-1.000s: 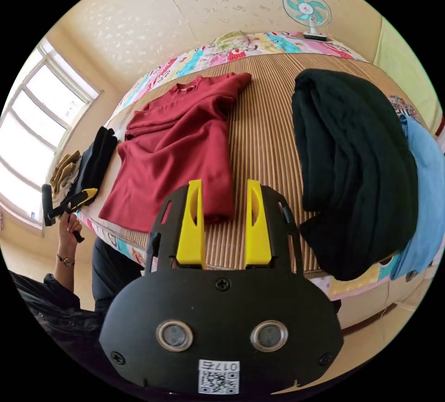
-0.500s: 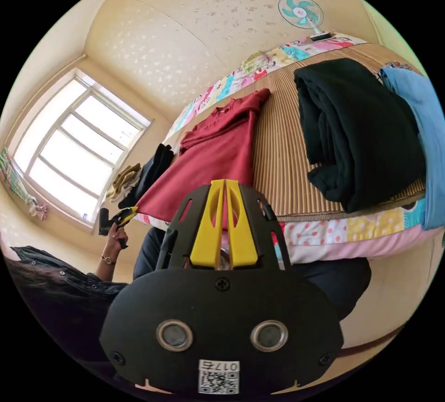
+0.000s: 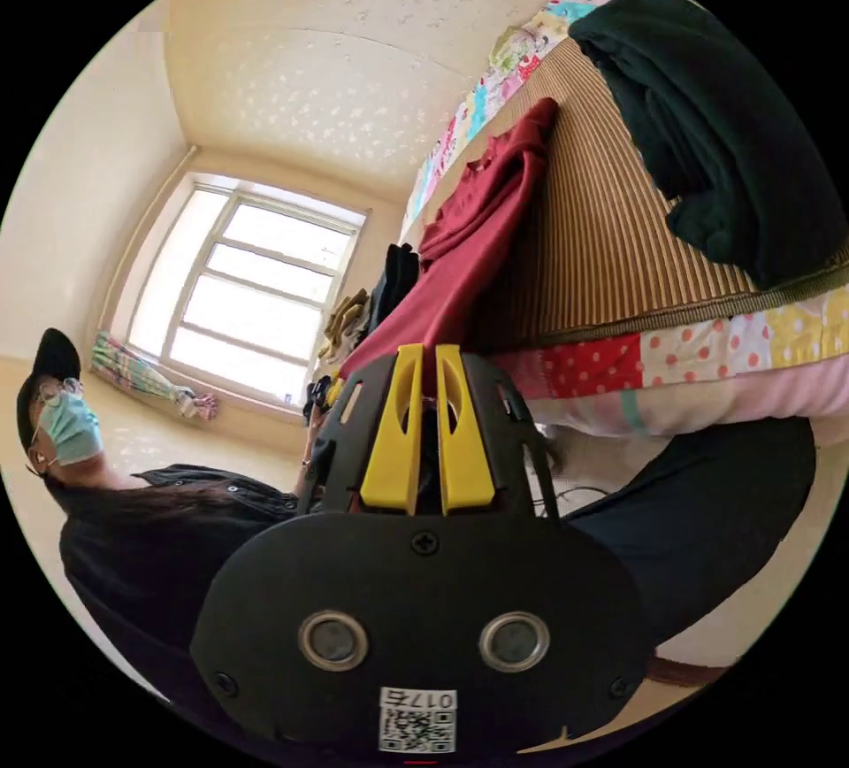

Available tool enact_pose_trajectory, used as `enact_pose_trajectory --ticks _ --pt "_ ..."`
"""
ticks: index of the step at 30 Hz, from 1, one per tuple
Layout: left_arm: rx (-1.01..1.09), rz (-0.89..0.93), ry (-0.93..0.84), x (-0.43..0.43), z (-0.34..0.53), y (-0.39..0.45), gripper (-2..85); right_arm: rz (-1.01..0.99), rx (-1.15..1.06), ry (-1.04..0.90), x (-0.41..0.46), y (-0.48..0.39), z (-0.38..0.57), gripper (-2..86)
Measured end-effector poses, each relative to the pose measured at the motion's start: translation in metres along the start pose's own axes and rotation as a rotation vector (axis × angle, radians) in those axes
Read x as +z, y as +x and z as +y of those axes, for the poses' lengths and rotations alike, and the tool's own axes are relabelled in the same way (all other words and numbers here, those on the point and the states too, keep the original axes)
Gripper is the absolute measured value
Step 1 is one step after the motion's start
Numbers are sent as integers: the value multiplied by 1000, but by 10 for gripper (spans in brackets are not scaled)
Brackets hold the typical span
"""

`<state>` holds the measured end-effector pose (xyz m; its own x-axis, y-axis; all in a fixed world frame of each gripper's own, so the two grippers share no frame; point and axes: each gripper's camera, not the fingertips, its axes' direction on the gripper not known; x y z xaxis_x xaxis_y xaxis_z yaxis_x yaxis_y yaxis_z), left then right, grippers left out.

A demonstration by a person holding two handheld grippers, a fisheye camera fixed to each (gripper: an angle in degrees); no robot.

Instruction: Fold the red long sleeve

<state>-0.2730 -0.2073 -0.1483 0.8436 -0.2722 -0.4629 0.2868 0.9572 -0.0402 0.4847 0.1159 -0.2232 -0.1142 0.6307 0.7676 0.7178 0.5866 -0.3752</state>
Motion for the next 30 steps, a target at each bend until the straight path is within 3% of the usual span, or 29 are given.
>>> enact_pose_trajectory --ticks 3,7,14,16,19,24,28,30 --pt "88 76 50 -33 -1 48 46 -85 -130 80 -51 -55 7 32" --pt "101 63 170 -55 -34 86 47 9 -224 167 -82 -125 -20 32" --pt "33 -159 192 17 -204 42 70 330 -233 226 -3 -128 -215 64" --pt "43 -212 216 19 -230 24 88 379 -142 272 16 -118 -237 82" --pt "40 -238 295 10 -200 8 110 473 -239 310 54 -134 -217 82" --pt "-205 -431 124 51 -119 -55 182 682 -291 186 132 -93 -156 62" --pt "-407 -249 134 82 -71 -112 168 743 -151 88 159 -19 -126 33" --pt "-419 -243 130 94 -79 -124 133 694 -103 109 149 0 -119 21"
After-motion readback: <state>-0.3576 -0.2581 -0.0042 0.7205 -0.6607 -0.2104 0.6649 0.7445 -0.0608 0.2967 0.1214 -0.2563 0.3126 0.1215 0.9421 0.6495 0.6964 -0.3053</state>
